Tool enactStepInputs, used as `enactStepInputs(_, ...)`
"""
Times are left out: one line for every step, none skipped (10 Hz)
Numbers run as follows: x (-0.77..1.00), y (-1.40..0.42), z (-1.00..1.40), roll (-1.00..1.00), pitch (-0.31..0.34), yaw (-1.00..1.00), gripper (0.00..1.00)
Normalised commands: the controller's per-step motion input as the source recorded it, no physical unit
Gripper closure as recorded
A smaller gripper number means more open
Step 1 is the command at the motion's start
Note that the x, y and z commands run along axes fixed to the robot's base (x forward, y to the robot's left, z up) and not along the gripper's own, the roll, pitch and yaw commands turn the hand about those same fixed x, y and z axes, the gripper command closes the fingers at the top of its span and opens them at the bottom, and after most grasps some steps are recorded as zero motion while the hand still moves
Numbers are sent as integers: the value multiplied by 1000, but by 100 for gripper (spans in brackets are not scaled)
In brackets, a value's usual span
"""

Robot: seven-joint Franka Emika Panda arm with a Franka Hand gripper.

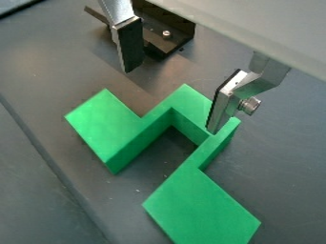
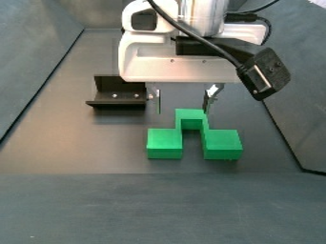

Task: Pick up the green object. Move up. Place the green object on the fixture. Regrasp the green object. Move to above the board. Insert the green object.
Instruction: Pick up the green object.

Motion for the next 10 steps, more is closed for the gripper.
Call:
enactStepInputs(-203,-86,-137,77,-10,189,0)
enactStepInputs(-174,-111,-123,17,-24,229,0)
enactStepInputs(-134,-97,-186,34,-20,209,0)
enactStepInputs(-234,-166,-154,97,-14,206,0)
enactStepInputs(-206,-166,-109,60,-70,166,0)
enactStepInputs(69,-23,-151,0,-44,0,0)
enactStepInputs(171,0,-231,0,-37,-11,0)
enactStepInputs(131,171,-303,-36,-50,-183,0)
enactStepInputs(43,220,-349,-46,-77,-320,0)
enactStepInputs(91,134,-289,-21,-44,-329,0)
